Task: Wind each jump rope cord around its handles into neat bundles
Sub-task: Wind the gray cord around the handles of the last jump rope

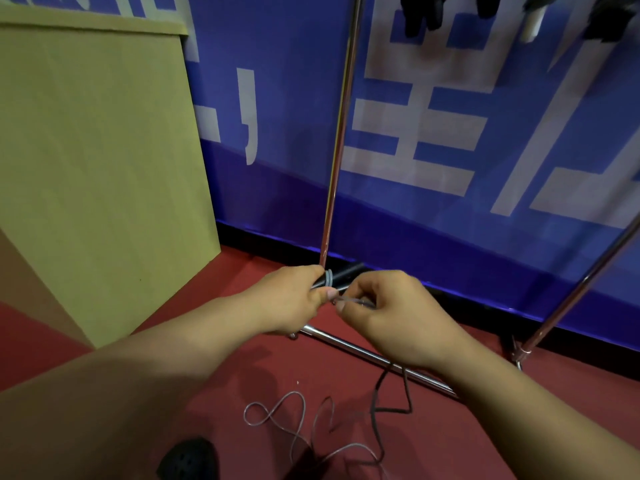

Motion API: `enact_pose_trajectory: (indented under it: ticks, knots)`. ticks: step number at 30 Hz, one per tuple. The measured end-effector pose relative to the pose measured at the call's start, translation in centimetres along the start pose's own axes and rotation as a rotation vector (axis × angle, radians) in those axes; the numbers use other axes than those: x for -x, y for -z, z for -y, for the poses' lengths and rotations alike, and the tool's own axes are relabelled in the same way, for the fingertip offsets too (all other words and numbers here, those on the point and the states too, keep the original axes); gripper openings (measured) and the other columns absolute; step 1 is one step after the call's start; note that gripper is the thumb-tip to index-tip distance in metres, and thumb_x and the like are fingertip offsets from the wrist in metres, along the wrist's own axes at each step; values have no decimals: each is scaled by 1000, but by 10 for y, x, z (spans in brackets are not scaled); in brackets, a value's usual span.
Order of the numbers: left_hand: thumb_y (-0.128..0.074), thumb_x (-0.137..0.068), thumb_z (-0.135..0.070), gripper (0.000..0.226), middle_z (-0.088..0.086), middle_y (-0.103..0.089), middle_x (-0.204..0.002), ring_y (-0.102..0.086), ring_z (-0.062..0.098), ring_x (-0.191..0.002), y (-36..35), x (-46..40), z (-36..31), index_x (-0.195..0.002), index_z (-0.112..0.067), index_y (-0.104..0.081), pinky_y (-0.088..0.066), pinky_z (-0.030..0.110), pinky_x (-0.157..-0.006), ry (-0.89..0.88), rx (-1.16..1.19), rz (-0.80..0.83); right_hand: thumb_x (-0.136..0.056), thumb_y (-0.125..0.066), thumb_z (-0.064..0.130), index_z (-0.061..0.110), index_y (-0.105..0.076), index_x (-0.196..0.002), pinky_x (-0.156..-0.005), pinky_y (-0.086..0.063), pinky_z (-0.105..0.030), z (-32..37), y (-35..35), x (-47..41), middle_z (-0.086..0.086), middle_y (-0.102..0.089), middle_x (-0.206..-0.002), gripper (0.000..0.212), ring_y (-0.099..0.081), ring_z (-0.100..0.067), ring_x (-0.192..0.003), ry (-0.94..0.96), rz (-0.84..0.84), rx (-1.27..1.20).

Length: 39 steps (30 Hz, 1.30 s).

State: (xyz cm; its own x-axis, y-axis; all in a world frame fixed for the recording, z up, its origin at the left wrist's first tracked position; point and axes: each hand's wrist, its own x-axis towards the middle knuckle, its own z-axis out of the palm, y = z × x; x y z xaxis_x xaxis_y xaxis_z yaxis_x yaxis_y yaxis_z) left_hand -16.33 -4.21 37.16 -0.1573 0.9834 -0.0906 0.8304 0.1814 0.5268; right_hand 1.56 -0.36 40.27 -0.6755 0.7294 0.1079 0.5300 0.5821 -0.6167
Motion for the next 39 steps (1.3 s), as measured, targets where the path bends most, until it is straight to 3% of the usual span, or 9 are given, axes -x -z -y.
enact_pose_trajectory:
  ticks: [5, 10, 15, 23, 26, 30, 34, 36, 39]
  knots:
    - [-53, -101, -32, 12, 3, -69, -81, -58, 15, -52, -2, 3, -6, -90, -29, -54, -53, 33, -57, -68, 202, 96, -91, -64, 32, 26, -70, -80, -57, -41, -19, -14, 13, -3, 8, -65, -69, 14, -54, -4, -63, 35, -89, 10]
    - [-55, -100, -35, 13, -1, -64, -73, -56, 17, -51, -6, 8, -13, -107, -24, -58, -48, 33, -56, -90, 270, 220, -92, -62, 40, 33, -70, -90, -77, -50, -34, -24, 16, -7, 11, -63, -84, 10, -59, -8, -83, 67, -156, 161]
    - [-55, -99, -40, 14, 2, -62, -73, -55, 9, -44, -15, 12, -27, -95, -26, -57, -48, 22, -50, -158, 160, 229, -74, -78, 52, 27, -70, -78, -63, -54, -36, -30, 26, -12, 9, -66, -69, 26, -62, -9, -69, -41, -216, 207]
    - [-61, -95, -41, 24, 5, -65, -78, -55, 8, -56, -11, 17, -42, -84, -20, -55, -46, 26, -58, -264, 32, 184, -65, -89, 31, 18, -74, -78, -69, -56, -33, -37, 46, -9, -3, -73, -73, 24, -62, -10, -64, -199, -41, -226]
    - [-63, -96, -34, 21, 9, -69, -81, -67, 21, -59, -13, 21, -46, -82, -22, -52, -54, 31, -59, -273, 131, 281, -67, -88, 27, 16, -75, -85, -69, -52, -30, -42, 48, -8, -10, -67, -75, 24, -58, -13, -67, -235, 22, -286]
    - [-62, -98, -19, 18, 3, -68, -78, -63, 16, -57, -13, 25, -54, -81, -21, -53, -48, 21, -54, -305, 283, 353, -73, -81, 20, 15, -73, -90, -55, -44, -15, -44, 54, -6, -7, -60, -76, 19, -53, -10, -63, -272, 112, -428]
    - [-61, -98, -12, 14, 5, -70, -87, -65, 19, -66, -9, 31, -54, -89, -22, -56, -52, 32, -65, -336, 444, 474, -67, -76, 32, 15, -73, -99, -71, -47, -23, -45, 59, -3, -7, -63, -83, 36, -55, -15, -75, -227, 250, -463]
    - [-60, -98, -10, 14, 4, -69, -87, -63, 17, -66, -7, 35, -55, -94, -23, -59, -51, 25, -64, -353, 537, 493, -71, -74, 35, 13, -72, -105, -81, -49, -32, -45, 61, -2, -9, -67, -90, 40, -58, -20, -84, -196, 289, -473]
    - [-58, -99, -9, 13, -1, -68, -82, -61, 13, -63, -4, 34, -56, -100, -21, -62, -49, 19, -62, -377, 641, 443, -79, -70, 29, 6, -66, -113, -73, -57, -28, -45, 65, -3, -9, -70, -95, 41, -65, -23, -87, -252, 259, -611]
